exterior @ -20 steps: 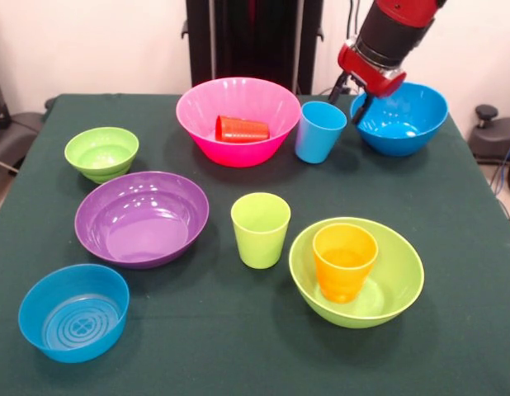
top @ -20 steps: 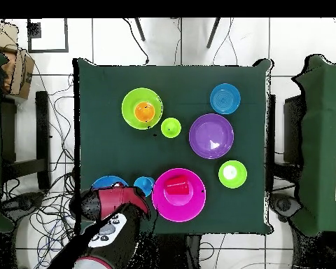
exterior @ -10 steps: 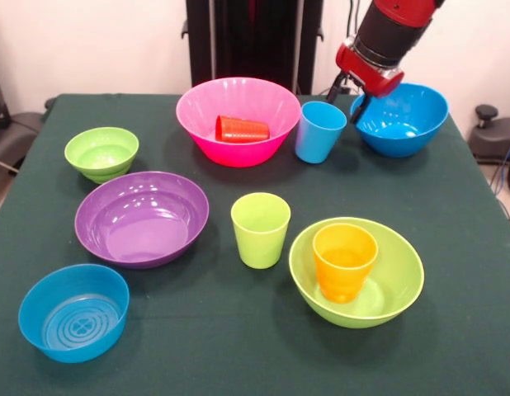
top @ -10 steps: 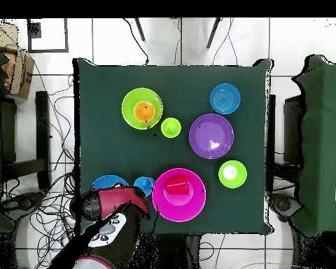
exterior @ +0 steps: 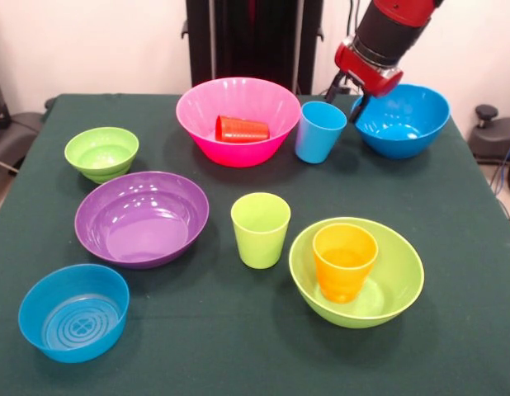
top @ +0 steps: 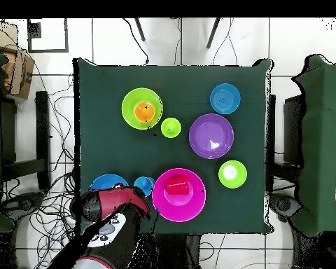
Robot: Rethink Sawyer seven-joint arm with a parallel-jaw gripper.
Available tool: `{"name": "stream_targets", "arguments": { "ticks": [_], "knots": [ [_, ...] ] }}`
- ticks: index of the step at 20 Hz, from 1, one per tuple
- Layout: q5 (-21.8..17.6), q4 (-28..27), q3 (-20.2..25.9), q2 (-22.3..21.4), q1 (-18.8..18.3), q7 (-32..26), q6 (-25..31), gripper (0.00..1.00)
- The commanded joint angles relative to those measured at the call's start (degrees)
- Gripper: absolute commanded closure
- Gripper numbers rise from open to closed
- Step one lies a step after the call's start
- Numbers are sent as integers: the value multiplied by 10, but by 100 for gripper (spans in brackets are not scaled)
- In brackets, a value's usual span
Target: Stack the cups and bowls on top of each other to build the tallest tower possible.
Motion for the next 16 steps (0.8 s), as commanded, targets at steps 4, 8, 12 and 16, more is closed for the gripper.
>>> {"name": "stream_targets", "arguments": {
  "ticks": [4, 8, 12, 16],
  "knots": [
    [3, -29, 69, -42, 5, 7, 75, 0],
    [11, -40, 71, -44, 15, 18, 99, 0],
    [23, -43, 85, -47, 14, 26, 108, 0],
    [26, -39, 92, -49, 10, 27, 101, 0]
  ]
}}
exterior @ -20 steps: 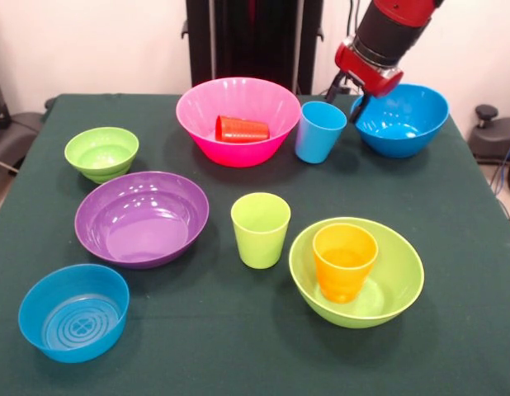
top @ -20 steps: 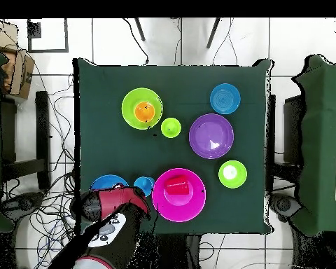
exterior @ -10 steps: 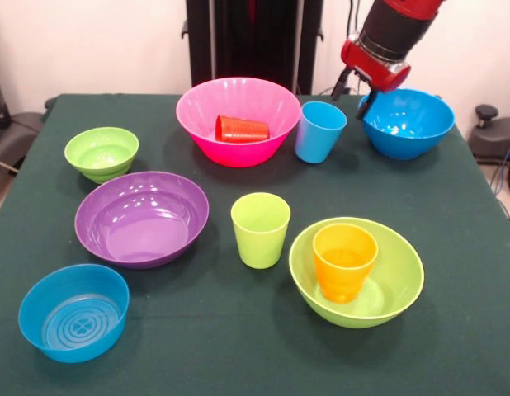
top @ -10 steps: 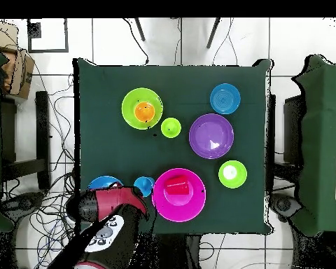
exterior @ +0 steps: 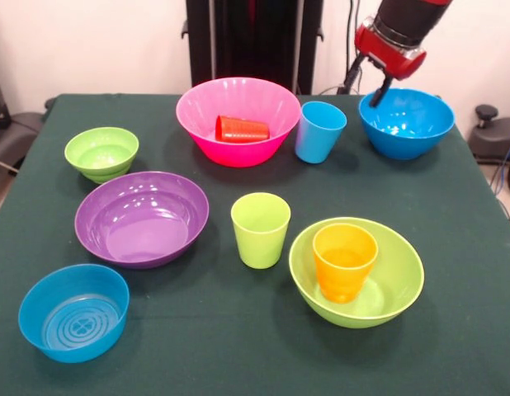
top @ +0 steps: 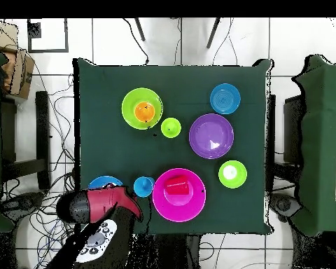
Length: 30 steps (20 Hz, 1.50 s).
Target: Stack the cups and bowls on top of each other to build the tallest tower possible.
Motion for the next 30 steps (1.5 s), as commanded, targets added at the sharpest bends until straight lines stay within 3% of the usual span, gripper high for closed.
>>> {"name": "stream_targets", "arguments": {
  "ticks": [1, 3, 8, 12, 30],
  "knots": [
    [24, -34, 84, 0, -6, 25, 39, 0],
    [24, -27, 96, -1, -17, 17, 27, 0],
    [-1, 0, 126, 23, -42, -1, -63, 0],
    [-24, -4, 122, 47, -33, 3, -97, 0],
    [-52, -17, 104, 67, -10, -1, -104, 0]
  ]
}}
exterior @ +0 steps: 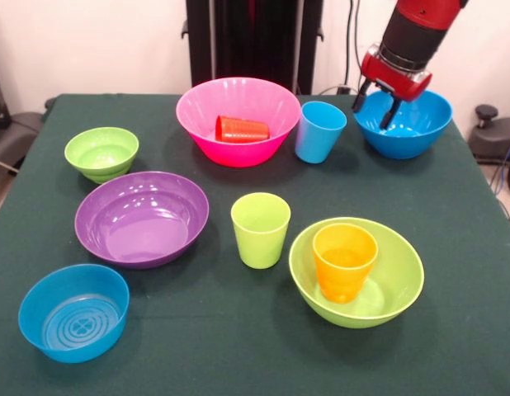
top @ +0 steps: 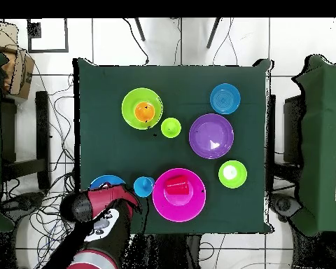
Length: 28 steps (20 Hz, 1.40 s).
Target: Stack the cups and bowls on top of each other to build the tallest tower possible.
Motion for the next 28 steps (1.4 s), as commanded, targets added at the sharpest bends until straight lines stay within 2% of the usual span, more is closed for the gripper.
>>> {"name": "stream_targets", "arguments": {
  "ticks": [1, 11, 13, 16, 18, 24, 28],
  "knots": [
    [-30, -16, 58, 26, 10, -1, -26, 0],
    [-29, 3, 86, 12, -12, -3, -44, 0],
    [-23, 17, 109, -3, -30, -8, -45, 0],
    [-7, 60, 184, -30, -92, -8, -77, 0],
    [-3, 78, 218, -37, -123, -8, -90, 0],
    [-21, 114, 297, -41, -207, -17, -108, 0],
    [-34, 118, 323, -43, -228, -22, -103, 0]
  ]
}}
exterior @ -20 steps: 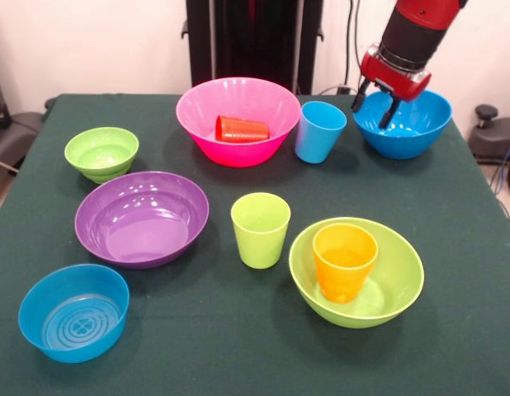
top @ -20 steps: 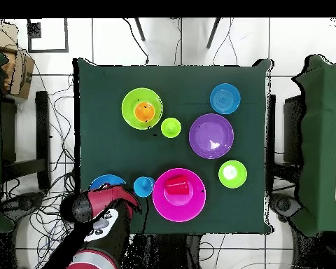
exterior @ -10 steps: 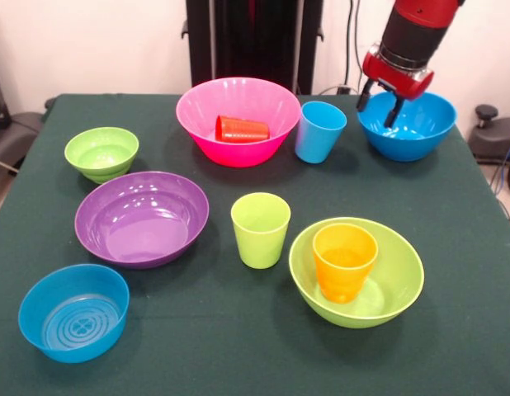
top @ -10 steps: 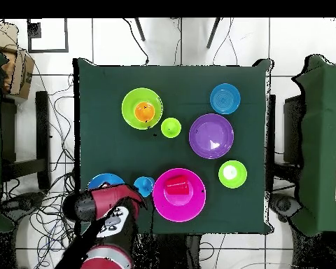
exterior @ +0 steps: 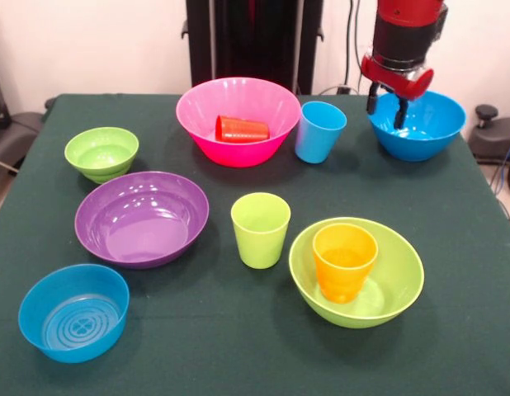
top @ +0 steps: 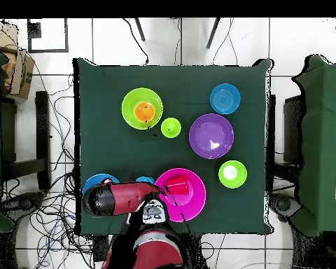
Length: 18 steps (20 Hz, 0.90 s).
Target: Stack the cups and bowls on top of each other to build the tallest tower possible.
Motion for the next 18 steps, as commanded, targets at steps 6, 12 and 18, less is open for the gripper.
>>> {"name": "stream_targets", "arguments": {
  "ticks": [6, 12, 18],
  "knots": [
    [-48, 30, 155, 15, -37, -28, -49, 0],
    [-51, 34, 159, -1, -40, -23, -21, 0],
    [-50, 36, 152, -19, -33, -17, 2, 0]
  ]
}}
